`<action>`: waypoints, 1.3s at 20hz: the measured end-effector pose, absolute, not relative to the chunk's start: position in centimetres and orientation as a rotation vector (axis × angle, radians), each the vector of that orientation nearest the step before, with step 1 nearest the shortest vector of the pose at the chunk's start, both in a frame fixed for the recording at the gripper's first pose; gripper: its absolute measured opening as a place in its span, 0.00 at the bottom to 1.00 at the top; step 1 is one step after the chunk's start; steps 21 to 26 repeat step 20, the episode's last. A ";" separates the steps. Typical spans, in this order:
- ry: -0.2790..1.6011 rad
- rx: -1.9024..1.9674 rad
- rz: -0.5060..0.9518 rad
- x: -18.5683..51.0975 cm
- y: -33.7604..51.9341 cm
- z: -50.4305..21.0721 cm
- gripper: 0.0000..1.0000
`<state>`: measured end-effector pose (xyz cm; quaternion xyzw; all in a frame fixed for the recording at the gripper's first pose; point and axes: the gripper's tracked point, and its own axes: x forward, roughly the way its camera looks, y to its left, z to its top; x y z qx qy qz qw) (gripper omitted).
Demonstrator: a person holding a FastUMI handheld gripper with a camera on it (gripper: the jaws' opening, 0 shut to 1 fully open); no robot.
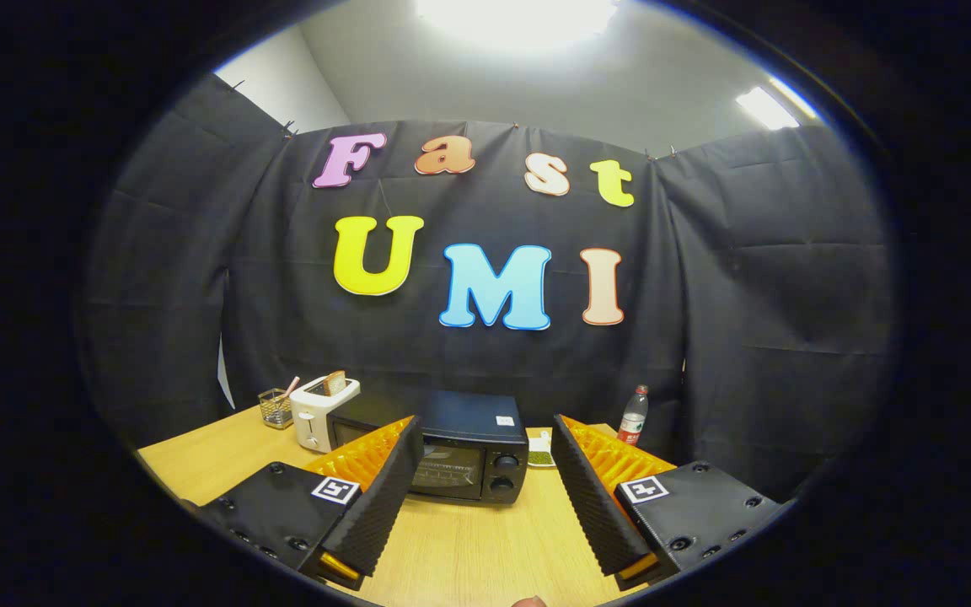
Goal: Open the toaster oven, put the food inside, and close the toaster oven door.
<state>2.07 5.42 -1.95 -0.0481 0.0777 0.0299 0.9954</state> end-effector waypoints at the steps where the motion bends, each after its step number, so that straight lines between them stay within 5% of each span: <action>1: 0.152 -0.097 0.056 1.9 4.9 -1.9 0.96; 26: 0.130 -0.057 0.008 1.7 1.7 -1.5 0.96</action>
